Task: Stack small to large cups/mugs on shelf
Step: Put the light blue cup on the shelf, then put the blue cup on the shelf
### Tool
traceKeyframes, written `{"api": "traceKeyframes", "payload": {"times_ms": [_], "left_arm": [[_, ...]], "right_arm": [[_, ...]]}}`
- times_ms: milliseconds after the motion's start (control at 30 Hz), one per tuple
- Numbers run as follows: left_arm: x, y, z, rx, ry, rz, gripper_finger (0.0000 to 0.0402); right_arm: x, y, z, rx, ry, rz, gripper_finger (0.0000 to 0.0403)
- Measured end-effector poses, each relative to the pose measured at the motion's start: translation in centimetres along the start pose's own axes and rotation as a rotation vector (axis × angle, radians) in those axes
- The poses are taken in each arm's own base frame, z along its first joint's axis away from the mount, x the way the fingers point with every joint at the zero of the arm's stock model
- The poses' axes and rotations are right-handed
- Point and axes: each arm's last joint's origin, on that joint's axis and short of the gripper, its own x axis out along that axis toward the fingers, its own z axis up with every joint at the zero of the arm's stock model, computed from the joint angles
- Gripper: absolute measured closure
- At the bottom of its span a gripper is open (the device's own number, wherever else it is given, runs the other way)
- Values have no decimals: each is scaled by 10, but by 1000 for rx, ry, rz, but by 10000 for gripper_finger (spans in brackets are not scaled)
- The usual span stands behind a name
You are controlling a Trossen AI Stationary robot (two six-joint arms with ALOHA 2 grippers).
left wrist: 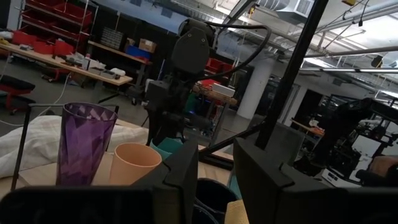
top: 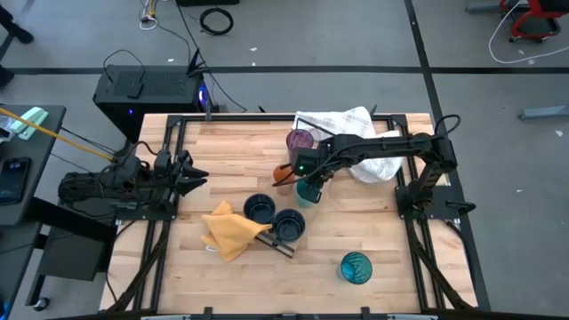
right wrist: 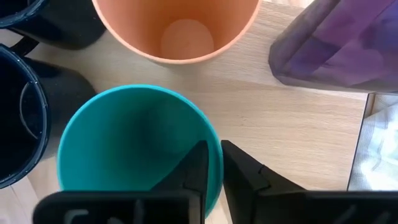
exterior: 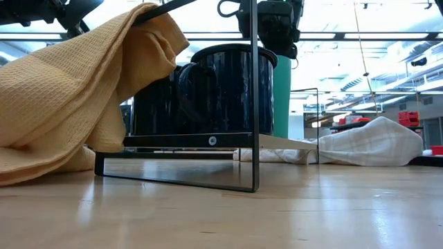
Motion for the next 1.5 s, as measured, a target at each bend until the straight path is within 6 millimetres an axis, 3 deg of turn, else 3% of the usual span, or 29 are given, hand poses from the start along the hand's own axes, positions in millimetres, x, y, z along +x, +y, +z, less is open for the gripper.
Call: {"api": "traceKeyframes", "payload": {"times_ms": [300,700,933,1267,1500], "left_arm": [[0,0,0,0,0,0,292],[0,0,0,0,1,0,292],[0,0,0,0,0,0,292],[0,0,0,0,1,0,292],[0,0,0,0,1,0,292]], "right_arm": [[0,0,0,5,4,11,345],[-1,0,0,16,5,22,292],[-6,0,-1,13,-3,25,293],[-31,-3,8,-7,-53,38,292],[-79,5,13,-50,-111,174,291]]}}
